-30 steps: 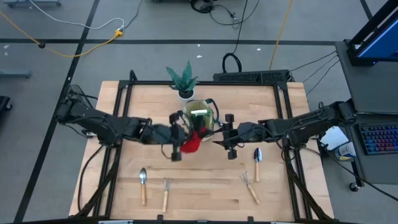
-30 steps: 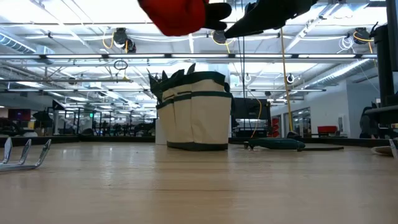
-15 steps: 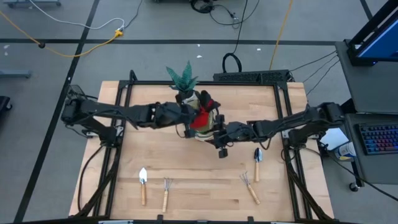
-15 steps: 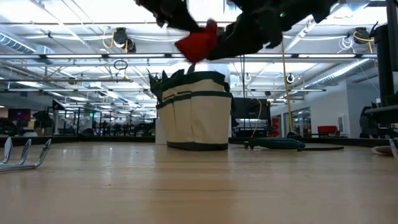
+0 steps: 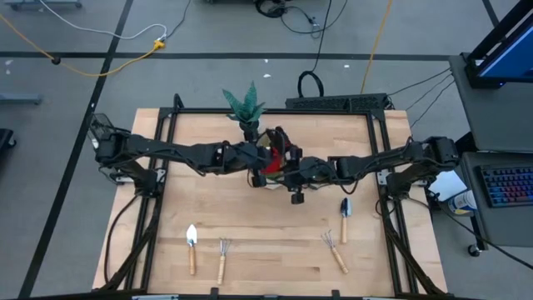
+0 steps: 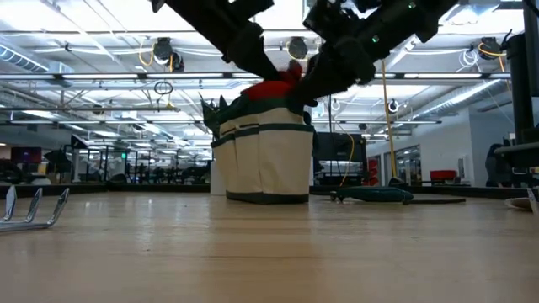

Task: Pick & Place Garden tools in Gardening bag
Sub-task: Put the red gloves into the gardening bag

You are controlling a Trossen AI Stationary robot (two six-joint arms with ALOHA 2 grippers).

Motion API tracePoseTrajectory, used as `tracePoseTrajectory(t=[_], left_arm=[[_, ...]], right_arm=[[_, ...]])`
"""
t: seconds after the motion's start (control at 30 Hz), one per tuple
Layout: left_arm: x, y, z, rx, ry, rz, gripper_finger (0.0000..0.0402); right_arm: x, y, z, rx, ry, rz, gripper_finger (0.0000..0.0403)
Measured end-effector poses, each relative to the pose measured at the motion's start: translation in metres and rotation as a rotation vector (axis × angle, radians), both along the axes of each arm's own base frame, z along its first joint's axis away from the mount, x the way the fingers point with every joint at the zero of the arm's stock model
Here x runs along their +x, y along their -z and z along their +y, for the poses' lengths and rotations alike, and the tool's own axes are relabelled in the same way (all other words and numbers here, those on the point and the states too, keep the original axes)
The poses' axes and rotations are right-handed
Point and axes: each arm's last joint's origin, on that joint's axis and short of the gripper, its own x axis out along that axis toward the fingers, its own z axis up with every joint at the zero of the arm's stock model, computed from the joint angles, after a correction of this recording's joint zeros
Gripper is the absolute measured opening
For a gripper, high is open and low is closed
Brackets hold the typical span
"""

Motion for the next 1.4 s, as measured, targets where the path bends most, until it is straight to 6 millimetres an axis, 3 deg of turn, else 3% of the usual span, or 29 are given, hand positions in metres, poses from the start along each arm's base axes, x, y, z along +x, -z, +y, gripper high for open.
tracePoseTrajectory(t=[0.17, 0.43, 1.1, 1.4], left_arm=[[0.001, 0.004, -0.004, -0.011, 0.035, 0.017, 0.0019], [-0.006, 0.017, -0.006, -0.088, 0.099, 0.171, 0.0008], [-0.018, 0.035, -0.008, -0.242, 0.202, 0.378, 0.0030], [-0.018, 0.035, -0.013, -0.292, 0.369, 0.391, 0.0031]], right_arm=[[-0.002, 0.003, 0.000, -0.001, 0.006, 0.040, 0.0113], [-0.002, 0.003, -0.001, -0.003, 0.006, 0.041, 0.0007], [-0.002, 0.003, -0.001, -0.021, -0.006, 0.044, 0.0001], [-0.001, 0.001, -0.001, -0.023, -0.011, 0.014, 0.0000]])
